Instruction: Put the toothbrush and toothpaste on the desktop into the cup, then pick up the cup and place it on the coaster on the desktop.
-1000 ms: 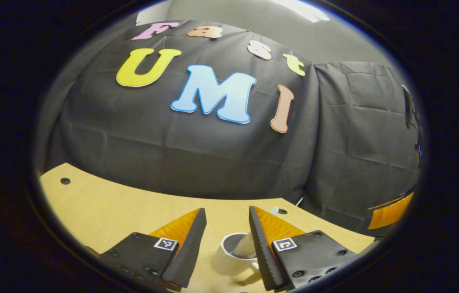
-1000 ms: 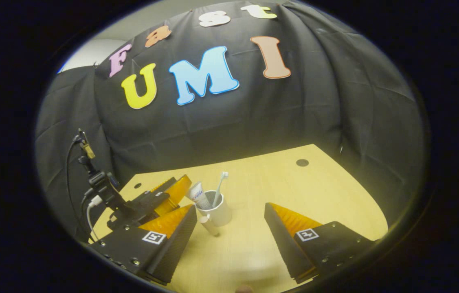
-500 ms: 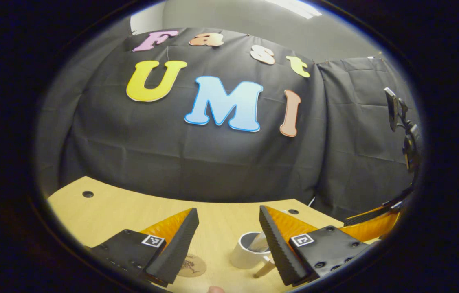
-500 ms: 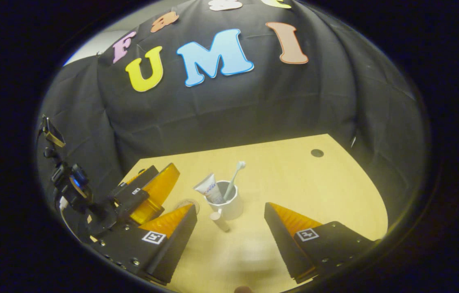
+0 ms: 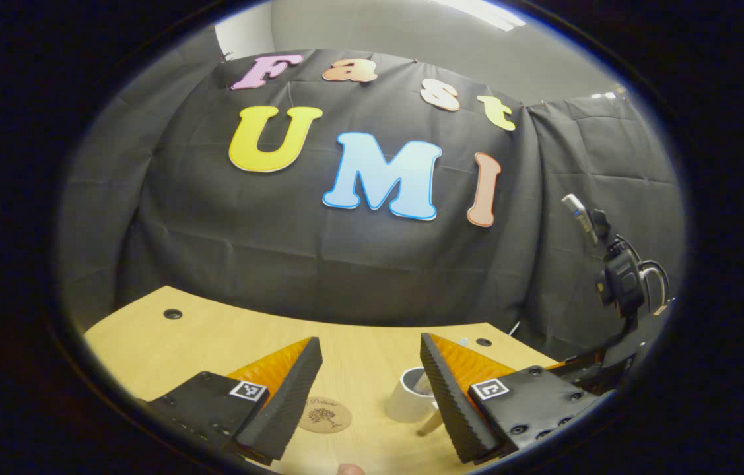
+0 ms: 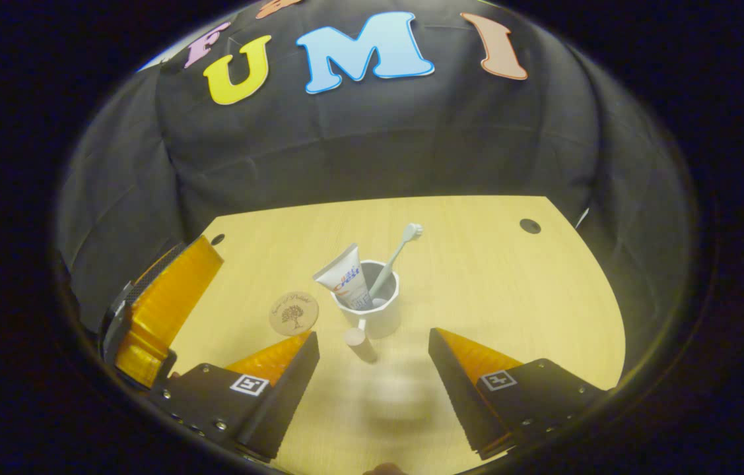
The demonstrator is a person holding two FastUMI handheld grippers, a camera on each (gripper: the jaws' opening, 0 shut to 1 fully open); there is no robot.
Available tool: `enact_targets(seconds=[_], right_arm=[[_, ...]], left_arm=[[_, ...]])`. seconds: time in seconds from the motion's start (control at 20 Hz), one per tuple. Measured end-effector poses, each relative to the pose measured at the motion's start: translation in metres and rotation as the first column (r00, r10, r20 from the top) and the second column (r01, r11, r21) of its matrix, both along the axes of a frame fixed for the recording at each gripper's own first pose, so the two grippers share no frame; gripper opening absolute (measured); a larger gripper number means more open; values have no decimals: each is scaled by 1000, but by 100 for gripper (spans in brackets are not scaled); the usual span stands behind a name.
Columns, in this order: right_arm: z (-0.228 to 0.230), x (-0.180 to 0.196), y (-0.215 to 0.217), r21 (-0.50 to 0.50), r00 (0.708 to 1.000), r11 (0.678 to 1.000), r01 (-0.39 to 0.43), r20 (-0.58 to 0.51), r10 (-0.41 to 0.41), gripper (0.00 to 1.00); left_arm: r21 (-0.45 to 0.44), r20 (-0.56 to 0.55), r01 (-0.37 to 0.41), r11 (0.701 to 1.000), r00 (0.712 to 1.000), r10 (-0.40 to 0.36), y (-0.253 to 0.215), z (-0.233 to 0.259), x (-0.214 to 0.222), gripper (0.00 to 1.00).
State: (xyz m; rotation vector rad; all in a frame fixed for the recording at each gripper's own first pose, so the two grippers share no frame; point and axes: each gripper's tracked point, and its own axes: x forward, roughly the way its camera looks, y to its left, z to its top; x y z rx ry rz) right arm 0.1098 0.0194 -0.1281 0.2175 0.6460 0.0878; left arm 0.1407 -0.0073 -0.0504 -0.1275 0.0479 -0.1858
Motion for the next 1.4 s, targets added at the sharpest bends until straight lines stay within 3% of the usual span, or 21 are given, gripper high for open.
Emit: enact_targets(seconds=[0.4,0.7,1.05,1.25,1.35,1.4], right_arm=[[-19,36,21,23,991,1000,-10,-136,13,100],[-51,51,21,-62,955,998,-29,-295,9,100],[-76,60,21,-122,925,990,-64,-381,13,99],[-88,65,21,-128,910,989,-76,-415,16,92],[-94,64,23,-114,896,990,-85,-443,26,82],[-97,64,23,-114,892,989,-89,-450,28,84]], left_arm=[[-41,-44,-32,999,999,31,9,-1,-24,94],[-41,-57,-55,998,997,53,19,-2,-31,99],[-45,-56,-73,996,996,71,23,4,-36,99],[-45,-65,-77,996,995,74,26,3,-39,96],[-44,-68,-81,996,995,78,28,2,-40,96],[-45,-69,-82,996,994,79,29,2,-40,96]])
